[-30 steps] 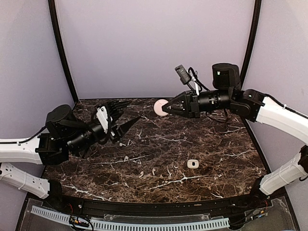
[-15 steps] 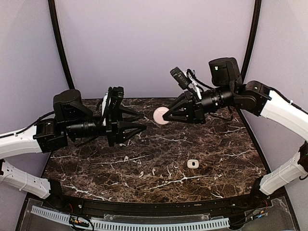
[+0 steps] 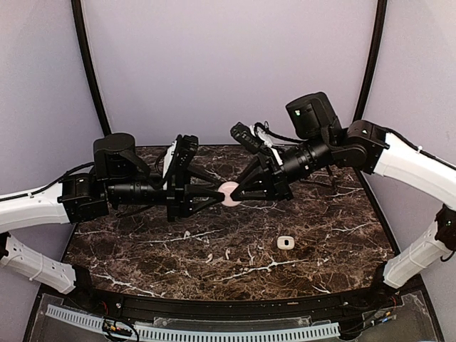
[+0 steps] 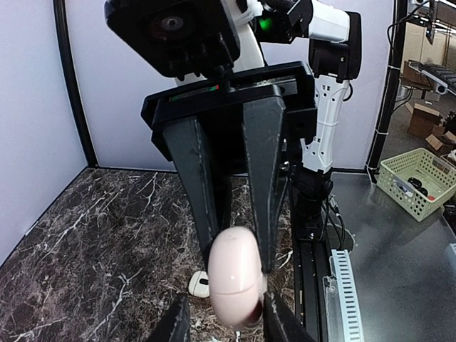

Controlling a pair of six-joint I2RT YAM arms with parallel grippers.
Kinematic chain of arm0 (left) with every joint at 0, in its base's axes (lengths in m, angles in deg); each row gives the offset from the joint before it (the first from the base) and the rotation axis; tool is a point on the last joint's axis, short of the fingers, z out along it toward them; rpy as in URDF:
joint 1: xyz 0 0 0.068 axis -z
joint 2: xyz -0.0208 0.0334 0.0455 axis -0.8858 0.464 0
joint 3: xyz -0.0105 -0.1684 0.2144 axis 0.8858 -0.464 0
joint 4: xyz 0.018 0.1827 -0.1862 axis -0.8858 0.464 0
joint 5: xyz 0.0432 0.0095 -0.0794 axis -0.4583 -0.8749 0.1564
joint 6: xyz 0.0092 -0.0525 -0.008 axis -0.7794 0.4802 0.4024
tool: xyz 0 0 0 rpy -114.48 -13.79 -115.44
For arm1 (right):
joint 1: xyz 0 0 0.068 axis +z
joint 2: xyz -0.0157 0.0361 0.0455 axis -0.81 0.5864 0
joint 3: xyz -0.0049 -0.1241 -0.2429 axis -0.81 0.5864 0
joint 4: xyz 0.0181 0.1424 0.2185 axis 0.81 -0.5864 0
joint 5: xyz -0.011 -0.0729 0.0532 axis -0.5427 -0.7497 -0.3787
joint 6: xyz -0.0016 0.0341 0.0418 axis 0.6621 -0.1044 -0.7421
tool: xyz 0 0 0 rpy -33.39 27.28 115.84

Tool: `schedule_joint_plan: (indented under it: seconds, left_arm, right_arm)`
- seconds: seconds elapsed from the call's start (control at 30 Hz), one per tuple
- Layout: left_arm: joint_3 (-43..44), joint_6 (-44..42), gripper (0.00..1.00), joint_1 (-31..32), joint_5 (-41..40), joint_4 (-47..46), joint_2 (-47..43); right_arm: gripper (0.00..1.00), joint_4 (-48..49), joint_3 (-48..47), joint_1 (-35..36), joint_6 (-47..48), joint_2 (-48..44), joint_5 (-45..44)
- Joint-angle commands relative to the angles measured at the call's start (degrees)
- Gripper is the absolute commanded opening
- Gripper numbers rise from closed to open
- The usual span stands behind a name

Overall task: Insert the wireless bluetooth earbuds into the charging case
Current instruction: Pass from the right arm to the left

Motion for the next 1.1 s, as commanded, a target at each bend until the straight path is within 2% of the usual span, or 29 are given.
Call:
schedule_joint_plan:
  seconds: [0.0,0.4,0.53,0.67,0.77,0.87,0.97,1.03,1.07]
  left_arm:
    - [1.5,0.74,0.32,-0.35,1.88,-0.01,0.09]
    - [1.81,1.39,0.24,-0.34,4.26,0.61,1.56]
    - [1.85,1.46,0.18,-0.41,5.12,0.65,1.9]
    - [1.55,1.69,0.04,-0.52,5.43,0.2,1.75]
    - [0.96,2.25,0.0,-0.67,5.59,-0.92,1.3]
    - [-0.42,3.2,0.0,-1.09,5.05,-3.58,0.06]
    - [-1.49,3.45,0.0,-1.55,4.6,-5.62,-0.89]
    - [-2.04,5.22,0.0,-1.96,4.55,-6.64,-1.29]
    - [-2.33,5.53,0.0,-2.16,4.66,-7.34,-1.48]
  right_arm:
    - [0.0,-1.06,-2.49,1.73,1.68,0.66,-2.51]
    - [0.0,-2.49,-3.43,3.53,3.01,1.04,-4.64]
    - [0.0,-2.59,-3.43,3.8,3.23,1.21,-4.91]
    - [0.0,-2.48,-3.13,3.86,3.25,0.99,-5.42]
    - [0.02,-1.71,-2.71,3.89,2.83,0.37,-6.59]
    - [0.16,-0.46,-2.15,3.89,1.69,-0.44,-8.14]
    - [0.45,0.83,-1.66,3.74,0.78,-1.4,-9.15]
    - [0.72,2.15,-0.9,3.49,-0.02,-2.3,-9.47]
    - [0.77,3.08,-0.17,3.17,-0.61,-2.99,-9.54]
